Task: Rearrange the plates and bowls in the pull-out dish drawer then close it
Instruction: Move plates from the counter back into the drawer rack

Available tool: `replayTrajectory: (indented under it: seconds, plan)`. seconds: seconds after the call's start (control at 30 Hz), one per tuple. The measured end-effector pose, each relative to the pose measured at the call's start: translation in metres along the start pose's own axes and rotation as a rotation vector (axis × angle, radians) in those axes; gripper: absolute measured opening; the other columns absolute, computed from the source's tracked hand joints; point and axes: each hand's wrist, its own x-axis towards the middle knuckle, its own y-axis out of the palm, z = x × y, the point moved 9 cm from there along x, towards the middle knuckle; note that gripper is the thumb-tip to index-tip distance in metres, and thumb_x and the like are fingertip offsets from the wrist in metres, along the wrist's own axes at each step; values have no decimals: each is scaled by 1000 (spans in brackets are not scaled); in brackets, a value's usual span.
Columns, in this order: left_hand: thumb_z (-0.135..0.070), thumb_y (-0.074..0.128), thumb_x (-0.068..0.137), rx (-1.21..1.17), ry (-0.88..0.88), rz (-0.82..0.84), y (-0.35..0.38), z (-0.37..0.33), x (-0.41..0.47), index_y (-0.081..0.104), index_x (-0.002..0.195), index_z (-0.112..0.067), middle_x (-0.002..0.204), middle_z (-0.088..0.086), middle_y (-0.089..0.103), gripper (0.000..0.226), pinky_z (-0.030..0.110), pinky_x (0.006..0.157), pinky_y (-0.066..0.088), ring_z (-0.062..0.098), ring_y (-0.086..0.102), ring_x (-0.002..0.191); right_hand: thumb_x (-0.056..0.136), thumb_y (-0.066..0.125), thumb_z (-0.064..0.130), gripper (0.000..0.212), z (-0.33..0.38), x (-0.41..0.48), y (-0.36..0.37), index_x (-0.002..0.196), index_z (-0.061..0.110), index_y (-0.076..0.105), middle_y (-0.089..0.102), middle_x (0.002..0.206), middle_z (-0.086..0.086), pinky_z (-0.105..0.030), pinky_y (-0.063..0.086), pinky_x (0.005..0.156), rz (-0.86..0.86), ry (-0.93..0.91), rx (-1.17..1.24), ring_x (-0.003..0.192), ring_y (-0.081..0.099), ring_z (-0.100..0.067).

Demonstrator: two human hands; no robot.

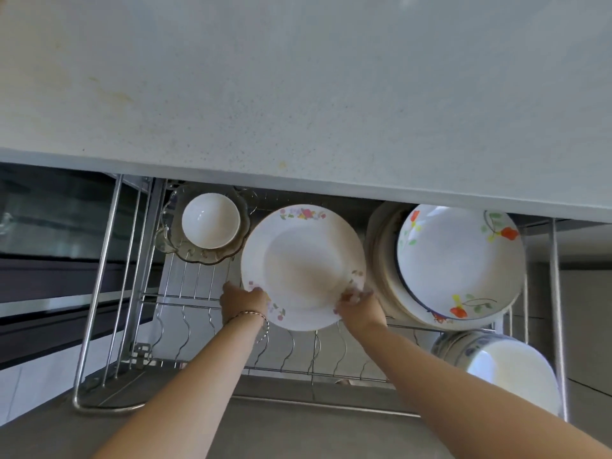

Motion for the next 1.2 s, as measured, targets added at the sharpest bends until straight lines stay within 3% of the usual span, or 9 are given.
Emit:
replayTrajectory:
  seconds: [0.07, 0.3, 0.5, 0.63, 0.8, 0.87, 1.0, 1.1, 1.2]
  plan:
    - [-16, 49, 88, 184, 63, 2, 0, -11, -27, 43, 132, -3, 134, 21, 48, 47, 44, 100, 45, 38, 50, 122, 93, 41, 12, 38, 10, -21, -21, 129, 14, 50, 65, 113, -13, -26, 45, 65, 41, -132, -174, 77, 58, -22]
    - [-29, 36, 95, 829, 571, 184, 56, -97, -184, 46, 127, -15, 124, 10, 58, 36, 37, 96, 45, 28, 56, 114, 94, 44, 15, 37, 9, -97, -124, 129, 10, 53, 54, 134, -10, -28, 41, 100, 270, -337, -534, 124, 51, -25]
    - [-23, 37, 93, 856, 725, 185, 124, -170, -329, 51, 125, -13, 116, 4, 58, 36, 25, 85, 42, 22, 54, 101, 92, 47, 27, 41, -40, -120, -311, 132, 20, 48, 54, 135, -4, -30, 43, 100, 69, -447, -579, 121, 54, -22]
    - [-16, 39, 91, 807, 873, 123, 189, -231, -439, 57, 84, -15, 87, 4, 59, 20, 23, 74, 37, 23, 55, 90, 91, 48, 26, 51, -86, -130, -458, 141, 20, 39, 45, 145, -5, -27, 38, 105, -55, -462, -621, 130, 46, -21]
    - [-19, 41, 91, 711, 979, 139, 269, -302, -561, 60, 113, -16, 124, 5, 60, 30, 27, 94, 44, 23, 57, 113, 94, 45, 20, 46, -118, -152, -625, 139, 14, 42, 41, 147, -4, -26, 32, 109, -164, -452, -583, 133, 42, -21]
    - [-21, 42, 92, 713, 1040, 137, 289, -328, -602, 58, 116, -17, 127, 3, 58, 30, 27, 96, 43, 21, 55, 116, 93, 45, 17, 43, -125, -158, -677, 136, 14, 47, 47, 139, -4, -27, 38, 104, -198, -437, -528, 118, 51, -21]
    - [-21, 42, 92, 739, 1088, 146, 318, -370, -655, 60, 114, -17, 124, 3, 59, 29, 28, 97, 43, 22, 56, 112, 89, 47, 12, 39, -135, -153, -751, 127, 12, 53, 56, 91, -2, -19, 42, 58, -211, -416, -390, 83, 54, -20]
    - [-13, 42, 87, 766, 1095, 144, 334, -400, -671, 55, 74, -26, 91, 9, 52, 23, 26, 70, 40, 22, 45, 80, 88, 46, 12, 40, -137, -141, -794, 128, 11, 51, 57, 91, -7, -21, 39, 55, -240, -396, -346, 79, 54, -22]
    - [-14, 43, 89, 750, 1088, 114, 348, -435, -677, 59, 86, -21, 94, 5, 55, 18, 25, 76, 42, 20, 46, 84, 87, 45, 11, 40, -136, -121, -828, 127, 11, 52, 58, 91, -8, -21, 40, 57, -235, -369, -284, 79, 54, -22]
